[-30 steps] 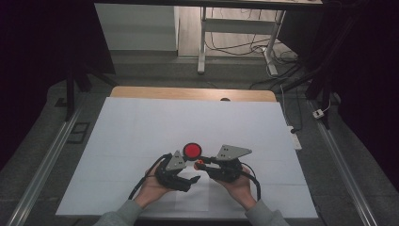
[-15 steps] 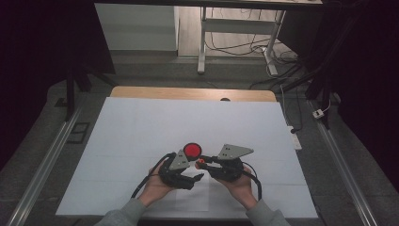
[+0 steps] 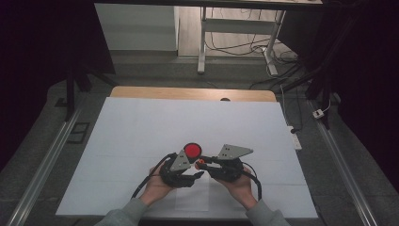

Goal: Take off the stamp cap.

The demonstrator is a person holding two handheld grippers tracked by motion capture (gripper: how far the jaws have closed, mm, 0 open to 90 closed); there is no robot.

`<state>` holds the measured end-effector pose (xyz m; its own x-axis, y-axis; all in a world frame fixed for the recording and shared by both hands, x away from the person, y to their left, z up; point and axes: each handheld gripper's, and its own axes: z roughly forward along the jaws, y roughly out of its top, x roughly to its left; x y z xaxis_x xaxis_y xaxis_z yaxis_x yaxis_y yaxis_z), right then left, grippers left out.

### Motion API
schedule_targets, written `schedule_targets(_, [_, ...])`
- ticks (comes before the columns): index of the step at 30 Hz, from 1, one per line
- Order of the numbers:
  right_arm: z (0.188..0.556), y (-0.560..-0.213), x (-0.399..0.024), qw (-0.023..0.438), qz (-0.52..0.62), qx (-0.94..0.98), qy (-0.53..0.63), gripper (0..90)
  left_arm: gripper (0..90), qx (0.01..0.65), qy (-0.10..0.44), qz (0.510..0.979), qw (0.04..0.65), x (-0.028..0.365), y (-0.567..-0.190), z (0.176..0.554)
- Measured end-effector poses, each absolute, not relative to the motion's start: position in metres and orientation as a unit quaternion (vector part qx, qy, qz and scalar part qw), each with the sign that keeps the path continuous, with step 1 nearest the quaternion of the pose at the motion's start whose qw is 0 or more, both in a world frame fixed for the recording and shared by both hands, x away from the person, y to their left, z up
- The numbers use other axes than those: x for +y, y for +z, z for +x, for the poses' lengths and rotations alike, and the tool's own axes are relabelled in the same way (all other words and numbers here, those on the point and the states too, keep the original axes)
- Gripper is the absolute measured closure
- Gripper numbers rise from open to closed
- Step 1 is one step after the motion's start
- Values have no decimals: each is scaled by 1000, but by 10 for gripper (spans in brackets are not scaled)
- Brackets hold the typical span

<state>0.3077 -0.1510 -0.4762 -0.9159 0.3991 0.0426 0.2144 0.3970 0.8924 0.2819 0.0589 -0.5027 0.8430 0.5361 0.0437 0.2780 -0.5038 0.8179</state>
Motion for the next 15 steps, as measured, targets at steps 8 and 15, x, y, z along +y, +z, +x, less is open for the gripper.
schedule_targets(8, [307,-477,-150,87,183,832,516,718,518,234,146,857,435,58,-504,281])
schedule_targets(15, [307,-477,-149,87,183,832,517,718,555,233,147,857,435,58,-504,281])
